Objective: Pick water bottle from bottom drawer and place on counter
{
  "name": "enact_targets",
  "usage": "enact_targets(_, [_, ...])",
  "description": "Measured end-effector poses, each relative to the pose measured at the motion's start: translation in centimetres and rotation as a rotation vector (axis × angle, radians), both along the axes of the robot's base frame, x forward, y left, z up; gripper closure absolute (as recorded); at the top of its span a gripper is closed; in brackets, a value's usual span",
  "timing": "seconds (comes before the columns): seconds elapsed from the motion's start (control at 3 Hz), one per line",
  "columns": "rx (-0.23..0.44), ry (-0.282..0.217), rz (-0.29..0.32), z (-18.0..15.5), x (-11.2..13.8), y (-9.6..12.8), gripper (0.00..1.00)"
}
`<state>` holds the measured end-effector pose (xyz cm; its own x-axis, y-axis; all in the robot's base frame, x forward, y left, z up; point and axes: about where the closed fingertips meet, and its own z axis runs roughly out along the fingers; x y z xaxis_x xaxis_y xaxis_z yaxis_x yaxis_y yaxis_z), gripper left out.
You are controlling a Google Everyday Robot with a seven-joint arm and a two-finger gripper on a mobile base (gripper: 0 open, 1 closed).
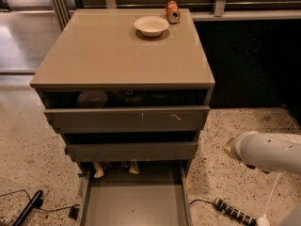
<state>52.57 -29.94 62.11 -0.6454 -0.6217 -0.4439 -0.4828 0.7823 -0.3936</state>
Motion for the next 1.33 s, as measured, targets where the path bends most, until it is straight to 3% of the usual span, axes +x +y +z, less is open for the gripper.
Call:
enact_targets(0.33, [0.006,-0.031,-0.159,2.1,-0.4,-6.9,1.00])
enact_targets(0.67, [0.005,-0.052,-0.193,3.0,-0.5,-8.8,1.00])
enact_targets(1.33, [0.014,-0.079,-0.163,4.4,0.1,-7.5,1.00])
